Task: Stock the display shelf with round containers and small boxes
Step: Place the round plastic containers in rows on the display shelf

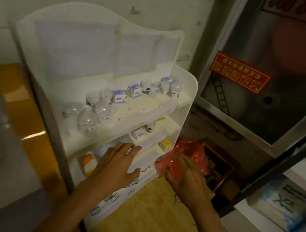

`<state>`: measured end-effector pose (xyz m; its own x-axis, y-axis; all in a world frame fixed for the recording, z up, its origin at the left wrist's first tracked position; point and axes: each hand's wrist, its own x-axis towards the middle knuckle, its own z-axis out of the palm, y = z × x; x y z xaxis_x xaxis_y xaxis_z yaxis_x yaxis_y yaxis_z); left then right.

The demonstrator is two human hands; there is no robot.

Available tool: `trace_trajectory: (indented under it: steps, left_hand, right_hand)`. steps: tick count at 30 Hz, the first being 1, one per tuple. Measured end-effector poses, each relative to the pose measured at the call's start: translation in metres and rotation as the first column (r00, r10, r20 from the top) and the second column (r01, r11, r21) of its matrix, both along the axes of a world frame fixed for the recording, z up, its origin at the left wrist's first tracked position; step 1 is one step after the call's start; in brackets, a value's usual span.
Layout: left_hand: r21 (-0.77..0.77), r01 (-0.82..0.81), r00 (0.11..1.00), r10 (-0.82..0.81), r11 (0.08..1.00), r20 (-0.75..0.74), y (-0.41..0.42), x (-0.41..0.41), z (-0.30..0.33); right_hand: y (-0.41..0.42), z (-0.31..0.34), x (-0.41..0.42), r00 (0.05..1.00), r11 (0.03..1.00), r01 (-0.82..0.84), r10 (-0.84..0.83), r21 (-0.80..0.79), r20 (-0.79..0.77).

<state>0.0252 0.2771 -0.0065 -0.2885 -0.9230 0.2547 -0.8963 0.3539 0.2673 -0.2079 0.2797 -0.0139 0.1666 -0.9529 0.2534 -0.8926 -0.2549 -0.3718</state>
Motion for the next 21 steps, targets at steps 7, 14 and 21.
trace_trajectory:
  steps: [7, 14, 21]
  left_hand:
    - [0.024, -0.03, 1.0, 0.03, 0.999, 0.001, -0.072, -0.053, 0.007]
    - [0.043, -0.087, 0.996, 0.087, 0.995, -0.012, -0.169, -0.078, -0.007]
    - [0.081, -0.135, 0.984, 0.143, 0.988, -0.102, -0.297, -0.098, -0.005]
  right_hand:
    - [-0.076, 0.0, -0.053, 1.0, 0.999, -0.024, 0.024, 0.037, 0.02]
    - [-0.18, -0.012, -0.069, 0.996, 0.993, -0.092, 0.09, 0.072, 0.027]
    - [-0.313, -0.004, -0.092, 0.994, 0.985, -0.113, 0.112, 0.127, 0.013]
